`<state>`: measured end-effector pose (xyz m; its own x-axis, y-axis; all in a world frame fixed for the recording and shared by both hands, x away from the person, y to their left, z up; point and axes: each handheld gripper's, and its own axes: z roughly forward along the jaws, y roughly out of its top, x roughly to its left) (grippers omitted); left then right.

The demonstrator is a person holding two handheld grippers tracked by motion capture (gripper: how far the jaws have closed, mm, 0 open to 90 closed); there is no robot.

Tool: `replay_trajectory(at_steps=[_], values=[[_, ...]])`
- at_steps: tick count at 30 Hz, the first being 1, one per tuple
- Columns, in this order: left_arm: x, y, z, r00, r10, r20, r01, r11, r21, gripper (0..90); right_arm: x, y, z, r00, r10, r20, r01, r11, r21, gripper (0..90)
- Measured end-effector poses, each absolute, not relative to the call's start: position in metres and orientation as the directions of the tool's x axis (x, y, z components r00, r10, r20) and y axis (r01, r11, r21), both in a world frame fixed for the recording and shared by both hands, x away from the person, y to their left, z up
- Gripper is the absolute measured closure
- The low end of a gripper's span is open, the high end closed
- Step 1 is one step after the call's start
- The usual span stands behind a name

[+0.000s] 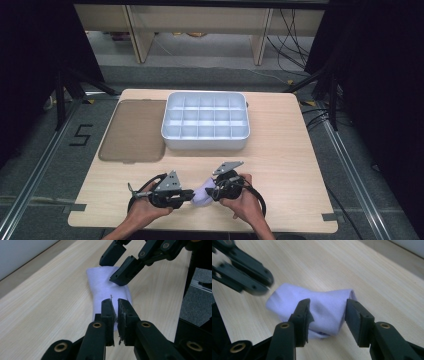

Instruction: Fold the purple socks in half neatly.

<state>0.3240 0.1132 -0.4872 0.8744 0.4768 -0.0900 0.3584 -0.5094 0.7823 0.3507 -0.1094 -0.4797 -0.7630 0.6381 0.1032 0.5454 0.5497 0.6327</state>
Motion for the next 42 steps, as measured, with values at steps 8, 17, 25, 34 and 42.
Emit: replay_trajectory(at_steps=[8,17,25,34,42], values=[[0.330,0.101,-0.499,0.879,0.467,-0.093,0.368,-0.543,0.754,86.0,0.356,-0.116,-0.476,-0.728,0.672,0.137,0.581,0.499,0.643,45.6],[0.332,0.101,-0.502,0.887,0.454,-0.082,0.358,-0.567,0.742,85.9,0.376,-0.109,-0.488,-0.722,0.658,0.215,0.641,0.519,0.565,40.3],[0.332,0.102,-0.503,0.886,0.455,-0.089,0.369,-0.575,0.730,86.0,0.380,-0.107,-0.494,-0.725,0.636,0.264,0.662,0.539,0.521,39.8],[0.333,0.104,-0.505,0.894,0.439,-0.088,0.355,-0.575,0.737,85.7,0.378,-0.110,-0.498,-0.707,0.619,0.342,0.694,0.512,0.506,57.8],[0.328,0.108,-0.504,0.886,0.452,-0.106,0.373,-0.555,0.744,81.4,0.377,-0.114,-0.499,-0.735,0.570,0.367,0.664,0.497,0.559,71.2]])
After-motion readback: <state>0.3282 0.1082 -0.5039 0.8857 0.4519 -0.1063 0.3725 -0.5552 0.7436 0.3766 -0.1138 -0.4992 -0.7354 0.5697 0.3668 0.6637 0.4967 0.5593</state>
